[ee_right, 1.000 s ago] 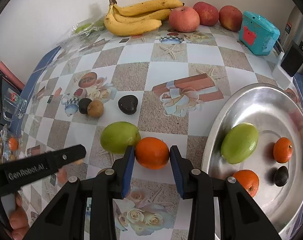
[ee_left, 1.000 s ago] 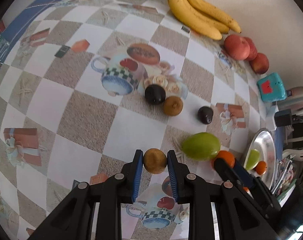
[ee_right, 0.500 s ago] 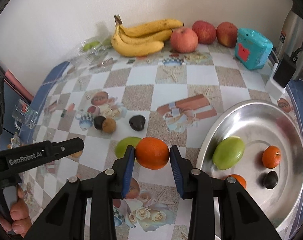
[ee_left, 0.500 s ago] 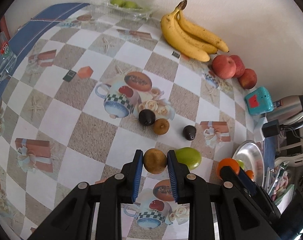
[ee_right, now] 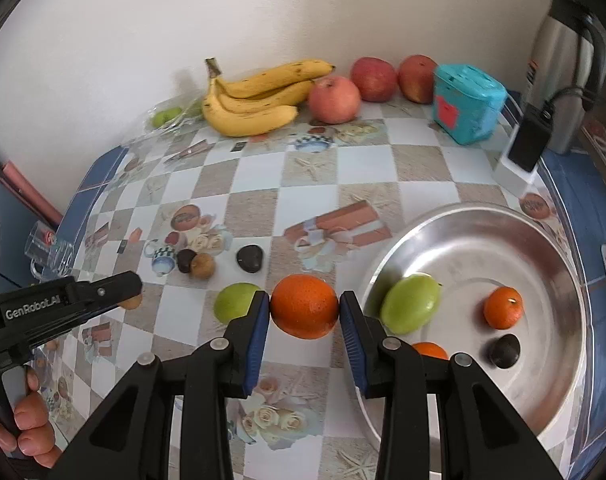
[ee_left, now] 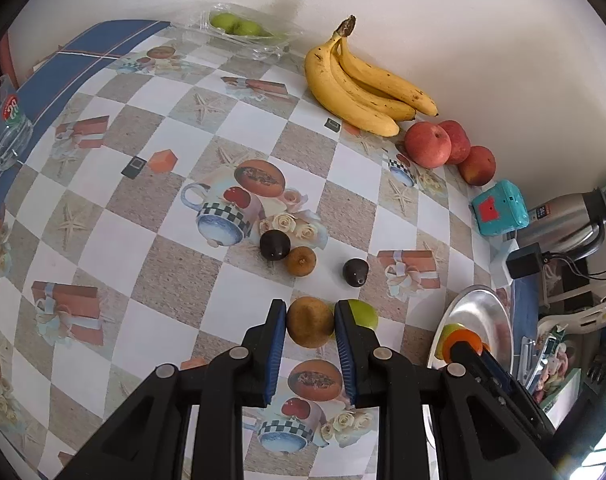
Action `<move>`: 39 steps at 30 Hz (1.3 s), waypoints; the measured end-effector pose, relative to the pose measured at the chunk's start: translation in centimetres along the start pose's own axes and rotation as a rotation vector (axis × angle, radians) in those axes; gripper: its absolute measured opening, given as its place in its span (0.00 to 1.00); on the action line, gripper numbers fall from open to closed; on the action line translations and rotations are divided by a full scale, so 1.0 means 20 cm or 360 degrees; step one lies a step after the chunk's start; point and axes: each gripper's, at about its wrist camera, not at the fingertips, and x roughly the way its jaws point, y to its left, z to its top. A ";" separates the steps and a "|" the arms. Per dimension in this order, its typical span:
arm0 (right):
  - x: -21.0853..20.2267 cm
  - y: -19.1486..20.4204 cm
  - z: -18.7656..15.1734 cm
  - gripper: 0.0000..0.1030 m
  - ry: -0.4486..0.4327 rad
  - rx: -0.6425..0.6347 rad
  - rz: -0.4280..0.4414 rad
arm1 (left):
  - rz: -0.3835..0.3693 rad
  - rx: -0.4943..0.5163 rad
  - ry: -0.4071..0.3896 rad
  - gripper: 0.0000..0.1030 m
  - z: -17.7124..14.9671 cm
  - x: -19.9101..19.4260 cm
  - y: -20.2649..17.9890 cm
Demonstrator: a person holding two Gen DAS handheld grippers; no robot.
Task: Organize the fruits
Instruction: 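Carry the kiwi and orange over the steel bowl, then open both tools to drop the kiwi and orange into the bowl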
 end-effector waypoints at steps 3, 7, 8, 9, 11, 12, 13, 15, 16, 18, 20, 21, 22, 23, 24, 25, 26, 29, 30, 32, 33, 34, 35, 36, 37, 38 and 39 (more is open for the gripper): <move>-0.01 -0.06 0.00 0.36 0.0004 0.0047 -0.0019 | -0.0001 0.0011 0.0006 0.26 -0.01 0.01 -0.02; -0.02 -0.17 0.00 0.36 0.0005 0.0119 -0.0071 | -0.0003 0.0040 0.0017 0.26 -0.03 0.02 -0.06; -0.02 -0.20 0.00 0.36 0.0006 0.0134 -0.0079 | -0.0005 0.0052 0.0022 0.26 -0.03 0.02 -0.07; -0.03 -0.24 0.00 0.36 0.0006 0.0168 -0.0090 | -0.0005 0.0063 0.0026 0.26 -0.04 0.03 -0.09; -0.05 -0.30 -0.01 0.36 0.0002 0.0211 -0.0106 | -0.0004 0.0087 0.0037 0.26 -0.05 0.04 -0.12; -0.05 -0.33 -0.01 0.36 0.0000 0.0232 -0.0119 | -0.0003 0.0111 0.0046 0.26 -0.06 0.04 -0.14; -0.06 -0.37 -0.01 0.36 -0.0005 0.0254 -0.0132 | -0.0002 0.0133 0.0053 0.26 -0.08 0.05 -0.17; -0.08 -0.42 -0.02 0.36 -0.0008 0.0290 -0.0141 | -0.0005 0.0180 0.0068 0.26 -0.10 0.06 -0.22; -0.09 -0.46 -0.02 0.36 -0.0009 0.0318 -0.0141 | -0.0012 0.0207 0.0079 0.26 -0.12 0.07 -0.25; -0.10 -0.52 -0.03 0.36 -0.0008 0.0374 -0.0144 | -0.0021 0.0255 0.0097 0.26 -0.15 0.09 -0.31; -0.11 -0.57 -0.04 0.36 -0.0012 0.0419 -0.0149 | -0.0025 0.0311 0.0110 0.26 -0.19 0.10 -0.37; -0.12 -0.59 -0.04 0.36 -0.0015 0.0438 -0.0153 | -0.0033 0.0362 0.0121 0.26 -0.23 0.10 -0.42; -0.13 -0.60 -0.04 0.36 -0.0018 0.0452 -0.0152 | -0.0041 0.0395 0.0129 0.26 -0.25 0.11 -0.45; -0.14 -0.62 -0.05 0.36 -0.0021 0.0467 -0.0151 | -0.0052 0.0432 0.0139 0.26 -0.27 0.12 -0.49; -0.14 -0.64 -0.05 0.36 -0.0024 0.0488 -0.0151 | -0.0067 0.0479 0.0153 0.26 -0.31 0.13 -0.53; -0.15 -0.65 -0.06 0.36 -0.0026 0.0498 -0.0152 | -0.0077 0.0511 0.0163 0.26 -0.33 0.14 -0.56; -0.16 -0.66 -0.06 0.36 -0.0028 0.0507 -0.0153 | -0.0085 0.0542 0.0173 0.26 -0.35 0.14 -0.59; -0.18 -0.68 -0.07 0.37 -0.0033 0.0514 -0.0155 | -0.0104 0.0631 0.0193 0.26 -0.42 0.17 -0.67; -0.19 -0.68 -0.07 0.37 -0.0028 0.0507 -0.0152 | -0.0107 0.0663 0.0200 0.26 -0.44 0.19 -0.70; -0.18 -0.68 -0.07 0.37 -0.0022 0.0492 -0.0154 | -0.0104 0.0706 0.0201 0.26 -0.47 0.22 -0.73; -0.18 -0.67 -0.07 0.37 -0.0014 0.0484 -0.0156 | -0.0096 0.0727 0.0202 0.26 -0.48 0.24 -0.75; -0.17 -0.67 -0.08 0.37 0.0000 0.0476 -0.0157 | -0.0092 0.0742 0.0202 0.26 -0.49 0.25 -0.75; -0.16 -0.67 -0.08 0.37 0.0013 0.0473 -0.0155 | -0.0085 0.0757 0.0202 0.26 -0.50 0.27 -0.76; -0.14 -0.66 -0.08 0.37 0.0030 0.0469 -0.0151 | -0.0077 0.0764 0.0198 0.26 -0.50 0.28 -0.77; -0.13 -0.66 -0.09 0.37 0.0050 0.0464 -0.0147 | -0.0073 0.0771 0.0191 0.26 -0.51 0.29 -0.77; -0.11 -0.66 -0.09 0.37 0.0067 0.0459 -0.0144 | -0.0070 0.0779 0.0182 0.26 -0.51 0.30 -0.77; -0.10 -0.65 -0.10 0.37 0.0080 0.0453 -0.0140 | -0.0061 0.0794 0.0168 0.26 -0.51 0.31 -0.78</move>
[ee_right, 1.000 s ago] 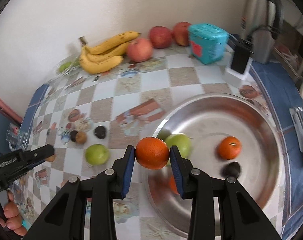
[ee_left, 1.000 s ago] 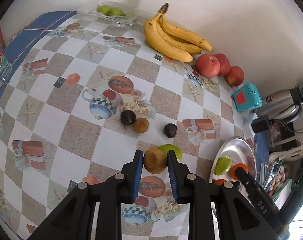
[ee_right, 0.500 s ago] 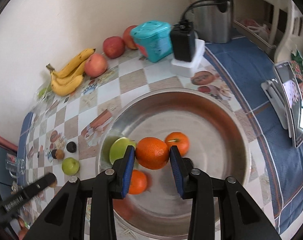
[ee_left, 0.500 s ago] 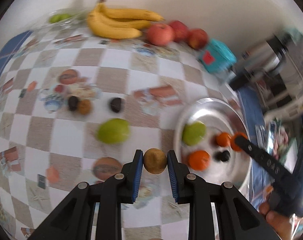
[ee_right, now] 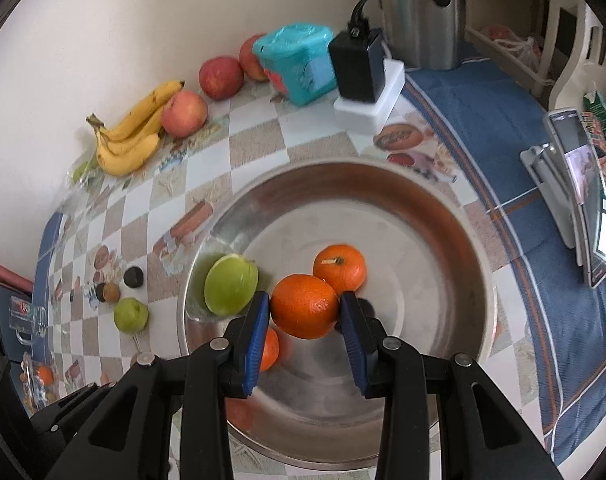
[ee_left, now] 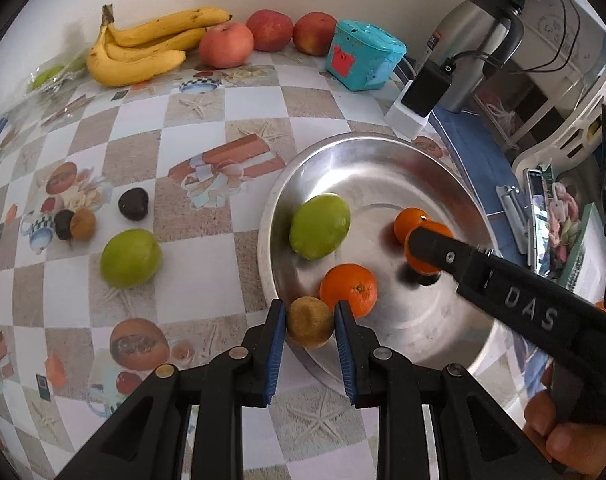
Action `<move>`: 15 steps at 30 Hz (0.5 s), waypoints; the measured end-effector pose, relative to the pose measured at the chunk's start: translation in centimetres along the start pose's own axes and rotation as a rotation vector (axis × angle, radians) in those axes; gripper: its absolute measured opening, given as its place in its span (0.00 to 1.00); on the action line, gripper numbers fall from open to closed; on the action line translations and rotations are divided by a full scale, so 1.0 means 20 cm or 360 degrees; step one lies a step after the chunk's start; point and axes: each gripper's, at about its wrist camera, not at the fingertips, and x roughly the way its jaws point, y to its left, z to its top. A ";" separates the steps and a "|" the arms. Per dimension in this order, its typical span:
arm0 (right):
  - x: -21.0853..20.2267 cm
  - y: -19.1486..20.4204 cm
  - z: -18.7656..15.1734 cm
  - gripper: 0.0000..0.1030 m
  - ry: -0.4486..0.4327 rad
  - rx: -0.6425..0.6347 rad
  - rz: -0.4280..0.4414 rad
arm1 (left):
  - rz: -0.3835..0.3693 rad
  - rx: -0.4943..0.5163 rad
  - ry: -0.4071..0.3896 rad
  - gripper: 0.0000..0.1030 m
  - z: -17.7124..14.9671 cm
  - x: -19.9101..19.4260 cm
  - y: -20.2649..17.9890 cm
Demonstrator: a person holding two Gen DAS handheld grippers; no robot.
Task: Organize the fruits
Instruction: 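Open both tools to drop the kiwi and orange into the bowl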
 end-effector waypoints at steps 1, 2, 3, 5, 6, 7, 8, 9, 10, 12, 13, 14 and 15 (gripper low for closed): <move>0.01 0.01 -0.01 0.37 0.0012 -0.0010 0.0006 | 0.0005 0.0007 -0.0006 0.26 0.00 0.00 0.00; 0.02 0.01 -0.01 0.37 0.0024 -0.0018 0.0008 | 0.0007 0.0013 -0.0013 0.26 0.00 0.00 0.00; 0.03 0.01 -0.01 0.37 0.0032 -0.0023 0.0005 | 0.0006 0.0016 -0.0020 0.27 0.00 0.00 0.00; 0.04 0.01 -0.02 0.37 0.0044 -0.0025 -0.0002 | 0.0002 0.0015 -0.0029 0.27 0.01 0.00 0.00; 0.04 0.01 -0.02 0.37 0.0049 -0.0023 -0.0004 | 0.0000 0.0020 -0.0033 0.27 0.01 -0.01 0.00; 0.04 0.01 -0.02 0.37 0.0051 -0.0019 -0.0005 | 0.0000 0.0024 -0.0036 0.27 0.01 -0.01 -0.01; 0.04 0.01 -0.02 0.37 0.0050 -0.0017 -0.0005 | 0.0000 0.0027 -0.0039 0.28 0.01 -0.01 -0.01; 0.04 0.00 -0.02 0.37 0.0048 -0.0013 -0.0007 | -0.0004 0.0030 -0.0043 0.31 0.02 -0.02 -0.01; 0.04 0.00 -0.02 0.37 0.0046 -0.0009 -0.0007 | -0.0008 0.0029 -0.0045 0.37 0.02 -0.02 -0.01; 0.02 0.00 -0.01 0.37 0.0030 -0.0003 -0.0004 | -0.0015 0.0025 -0.0050 0.43 0.02 -0.03 -0.01; 0.01 0.00 -0.01 0.37 0.0018 -0.0002 -0.0004 | -0.0015 0.0026 -0.0051 0.43 0.02 -0.03 -0.01; 0.00 0.00 -0.01 0.37 0.0010 -0.0003 -0.0002 | -0.0014 0.0027 -0.0052 0.43 0.02 -0.04 -0.01; -0.01 0.01 0.00 0.37 0.0000 -0.0004 0.0000 | -0.0013 0.0027 -0.0055 0.43 0.03 -0.04 -0.01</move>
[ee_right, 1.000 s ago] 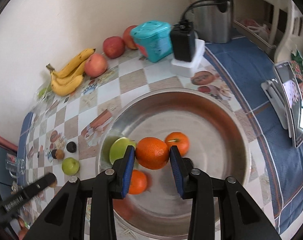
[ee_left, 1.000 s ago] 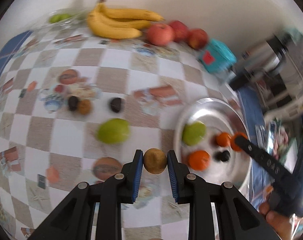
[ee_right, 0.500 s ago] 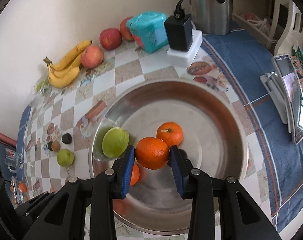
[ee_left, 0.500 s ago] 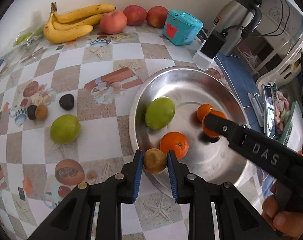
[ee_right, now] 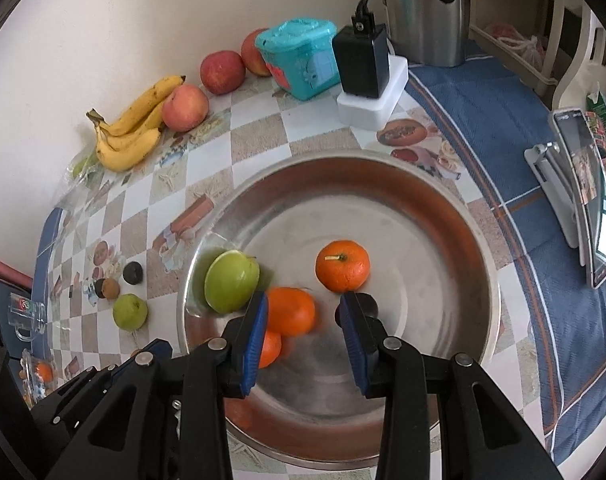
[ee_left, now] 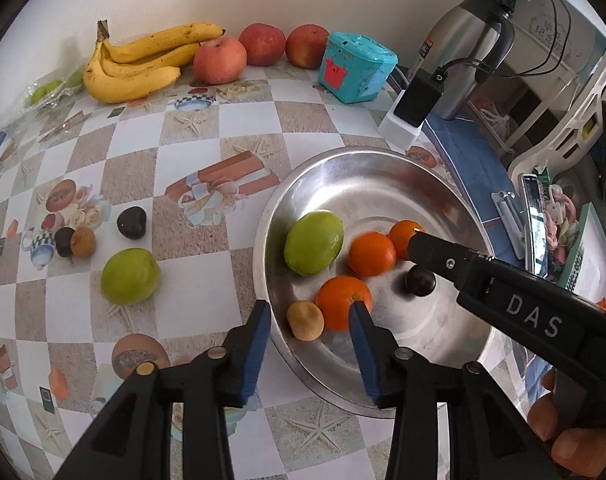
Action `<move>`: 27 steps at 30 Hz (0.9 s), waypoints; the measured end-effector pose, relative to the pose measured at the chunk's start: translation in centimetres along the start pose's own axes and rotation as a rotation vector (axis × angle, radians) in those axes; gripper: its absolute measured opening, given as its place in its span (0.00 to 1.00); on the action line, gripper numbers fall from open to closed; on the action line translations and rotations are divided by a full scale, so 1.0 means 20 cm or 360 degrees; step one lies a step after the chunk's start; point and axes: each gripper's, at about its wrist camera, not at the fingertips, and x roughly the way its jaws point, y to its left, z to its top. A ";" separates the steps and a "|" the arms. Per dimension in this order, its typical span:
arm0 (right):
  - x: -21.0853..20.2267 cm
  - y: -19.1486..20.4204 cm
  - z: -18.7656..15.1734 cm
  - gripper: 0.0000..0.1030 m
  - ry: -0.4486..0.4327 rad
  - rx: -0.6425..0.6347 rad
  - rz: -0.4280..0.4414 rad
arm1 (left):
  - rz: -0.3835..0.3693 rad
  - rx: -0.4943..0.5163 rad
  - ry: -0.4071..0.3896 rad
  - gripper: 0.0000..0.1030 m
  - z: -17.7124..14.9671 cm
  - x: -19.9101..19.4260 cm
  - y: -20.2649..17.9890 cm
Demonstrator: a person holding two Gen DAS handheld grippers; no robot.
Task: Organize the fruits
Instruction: 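Open both tools to drop the kiwi and orange into the bowl, then withdraw both open tools from the bowl back toward the fruits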
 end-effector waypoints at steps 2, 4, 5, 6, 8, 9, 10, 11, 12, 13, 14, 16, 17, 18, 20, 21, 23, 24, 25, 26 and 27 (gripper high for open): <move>-0.02 0.01 0.01 0.37 -0.0017 -0.0010 -0.0003 | 0.0005 -0.0011 -0.0003 0.43 0.01 -0.01 0.01; -0.03 0.02 0.01 0.37 -0.0030 -0.0021 -0.0003 | 0.0021 -0.0049 0.0004 0.47 0.01 -0.02 0.04; -0.04 0.02 0.01 0.37 -0.0035 -0.0025 -0.0003 | 0.0032 -0.0084 0.0012 0.49 0.02 -0.02 0.06; -0.04 0.03 0.01 0.37 -0.0038 -0.0029 -0.0003 | 0.0037 -0.0111 0.0018 0.50 0.02 -0.02 0.09; -0.04 0.04 0.01 0.37 -0.0038 -0.0040 -0.0005 | 0.0060 -0.0185 0.0044 0.51 0.02 -0.01 0.15; -0.04 0.04 0.01 0.37 -0.0037 -0.0046 -0.0007 | 0.0076 -0.0223 0.0062 0.51 0.02 -0.01 0.18; -0.04 0.04 0.01 0.37 -0.0033 -0.0052 -0.0009 | 0.0084 -0.0256 0.0077 0.51 0.02 -0.01 0.21; -0.04 0.05 0.01 0.37 -0.0031 -0.0055 -0.0012 | 0.0090 -0.0294 0.0091 0.51 0.02 0.00 0.24; -0.04 0.05 0.01 0.37 -0.0029 -0.0060 -0.0013 | 0.0101 -0.0338 0.0106 0.51 0.02 0.00 0.28; -0.03 0.06 0.01 0.37 -0.0026 -0.0064 -0.0015 | 0.0116 -0.0390 0.0119 0.51 0.02 0.00 0.33; -0.03 0.06 0.01 0.37 -0.0022 -0.0067 -0.0018 | 0.0121 -0.0413 0.0120 0.51 0.02 0.00 0.35; -0.02 0.08 0.00 0.37 -0.0010 -0.0081 -0.0029 | 0.0130 -0.0494 0.0104 0.51 0.02 -0.02 0.42; -0.01 0.08 0.00 0.37 -0.0007 -0.0086 -0.0033 | 0.0131 -0.0527 0.0092 0.51 0.02 -0.04 0.45; -0.01 0.10 -0.01 0.37 -0.0003 -0.0102 -0.0035 | 0.0131 -0.0564 0.0074 0.51 0.02 -0.06 0.49; -0.01 0.12 -0.01 0.37 -0.0001 -0.0121 -0.0034 | 0.0137 -0.0604 0.0052 0.51 0.03 -0.09 0.54; -0.01 0.13 -0.01 0.37 0.0000 -0.0135 -0.0028 | 0.0147 -0.0634 0.0034 0.51 0.03 -0.11 0.57; -0.01 0.16 -0.02 0.37 0.0002 -0.0159 -0.0018 | 0.0161 -0.0678 0.0011 0.54 0.03 -0.15 0.62; -0.01 0.17 -0.03 0.37 0.0004 -0.0171 -0.0014 | 0.0164 -0.0691 0.0005 0.55 0.03 -0.16 0.64; -0.01 0.19 -0.03 0.37 0.0007 -0.0184 -0.0008 | 0.0166 -0.0713 -0.0006 0.56 0.03 -0.18 0.67; -0.01 0.21 -0.03 0.37 0.0009 -0.0196 -0.0002 | 0.0167 -0.0732 -0.0015 0.56 0.03 -0.19 0.69; -0.01 0.22 -0.04 0.37 0.0008 -0.0205 0.0003 | 0.0165 -0.0753 -0.0025 0.56 0.03 -0.21 0.71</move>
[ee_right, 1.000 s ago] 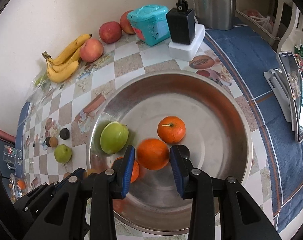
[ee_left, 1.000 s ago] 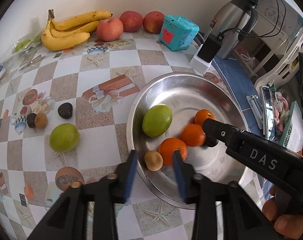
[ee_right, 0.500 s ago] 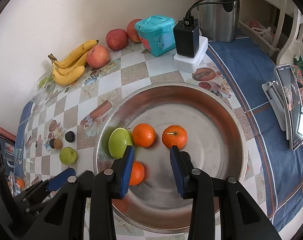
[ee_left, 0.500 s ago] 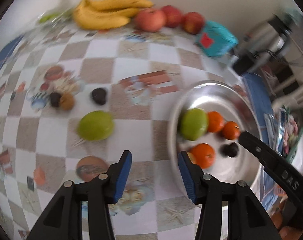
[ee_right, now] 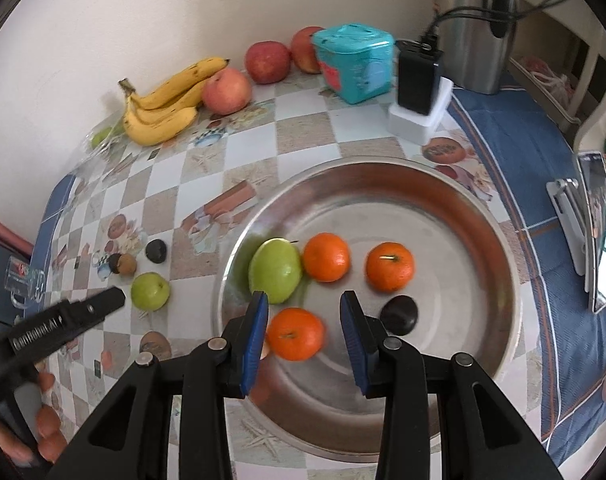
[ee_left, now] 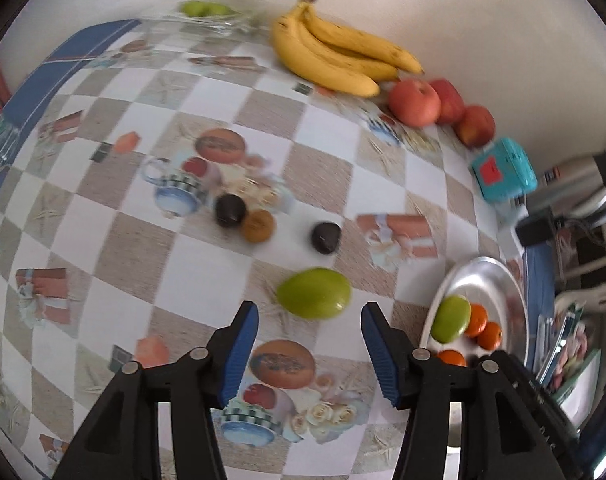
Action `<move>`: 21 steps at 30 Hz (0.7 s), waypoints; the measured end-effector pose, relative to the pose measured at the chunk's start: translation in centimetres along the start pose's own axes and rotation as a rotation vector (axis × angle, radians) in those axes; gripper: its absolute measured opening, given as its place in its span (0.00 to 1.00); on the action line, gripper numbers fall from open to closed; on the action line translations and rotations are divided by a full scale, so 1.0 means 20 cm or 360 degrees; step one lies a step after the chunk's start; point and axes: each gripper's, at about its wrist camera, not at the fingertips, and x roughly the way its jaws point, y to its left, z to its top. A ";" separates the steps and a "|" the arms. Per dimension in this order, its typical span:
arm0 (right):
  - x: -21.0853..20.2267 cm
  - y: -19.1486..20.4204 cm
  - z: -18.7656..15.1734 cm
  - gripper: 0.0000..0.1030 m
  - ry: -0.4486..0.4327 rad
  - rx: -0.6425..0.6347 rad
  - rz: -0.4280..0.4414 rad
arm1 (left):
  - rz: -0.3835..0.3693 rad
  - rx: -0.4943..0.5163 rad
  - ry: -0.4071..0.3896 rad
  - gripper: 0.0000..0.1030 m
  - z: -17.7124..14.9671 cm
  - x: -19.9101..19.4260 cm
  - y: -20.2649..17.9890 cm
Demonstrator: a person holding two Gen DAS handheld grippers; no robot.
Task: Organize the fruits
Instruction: 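Withdraw both open tools from the bowl back toward the fruits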
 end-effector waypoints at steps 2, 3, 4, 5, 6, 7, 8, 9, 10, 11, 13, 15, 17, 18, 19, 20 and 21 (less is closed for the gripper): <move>-0.01 0.03 0.00 0.37 -0.0004 -0.0018 0.0013 | -0.0007 -0.0036 -0.0011 0.57 0.02 -0.02 0.03; -0.01 0.04 0.00 0.37 -0.0008 -0.0024 0.0020 | -0.0008 -0.0056 -0.0019 0.58 0.02 -0.03 0.05; -0.02 0.05 0.00 0.37 -0.0012 -0.0028 0.0024 | -0.0010 -0.0063 -0.0023 0.58 0.03 -0.04 0.06; -0.02 0.05 0.00 0.37 -0.0016 -0.0034 0.0025 | -0.0016 -0.0073 -0.0027 0.58 0.03 -0.05 0.08; -0.03 0.06 0.00 0.37 -0.0020 -0.0040 0.0023 | -0.0022 -0.0081 -0.0029 0.58 0.04 -0.06 0.08; -0.03 0.07 0.00 0.37 -0.0024 -0.0046 0.0020 | -0.0027 -0.0087 -0.0031 0.58 0.04 -0.06 0.09; -0.04 0.07 0.00 0.37 -0.0026 -0.0049 0.0020 | -0.0030 -0.0092 -0.0033 0.58 0.04 -0.07 0.09; -0.04 0.07 0.00 0.37 -0.0028 -0.0053 0.0022 | -0.0030 -0.0095 -0.0036 0.59 0.04 -0.07 0.10; -0.04 0.08 0.00 0.37 -0.0030 -0.0058 0.0023 | -0.0028 -0.0096 -0.0038 0.59 0.04 -0.07 0.10; -0.04 0.08 0.00 0.37 -0.0031 -0.0063 0.0023 | -0.0026 -0.0096 -0.0038 0.60 0.04 -0.08 0.10; -0.04 0.09 0.00 0.37 -0.0030 -0.0069 0.0021 | -0.0009 -0.0097 -0.0038 0.66 0.04 -0.07 0.11; -0.03 0.09 -0.01 0.38 -0.0021 -0.0069 0.0017 | 0.0028 -0.0097 -0.0031 0.78 0.04 -0.06 0.11; -0.02 0.08 -0.01 0.46 -0.0004 -0.0066 0.0006 | 0.0061 -0.0089 -0.0024 0.88 0.03 -0.05 0.11; -0.01 0.08 -0.01 0.52 0.0005 -0.0063 0.0001 | 0.0081 -0.0083 -0.0017 0.93 0.03 -0.04 0.11; 0.00 0.08 -0.01 0.53 0.0016 -0.0058 -0.0008 | 0.0102 -0.0077 -0.0011 0.95 0.03 -0.03 0.11; 0.00 0.07 -0.01 0.53 0.0021 -0.0057 -0.0012 | 0.0119 -0.0073 -0.0006 0.96 0.02 -0.02 0.11; 0.01 0.07 -0.02 0.55 0.0030 -0.0057 -0.0020 | 0.0130 -0.0071 -0.0003 0.98 0.02 -0.01 0.11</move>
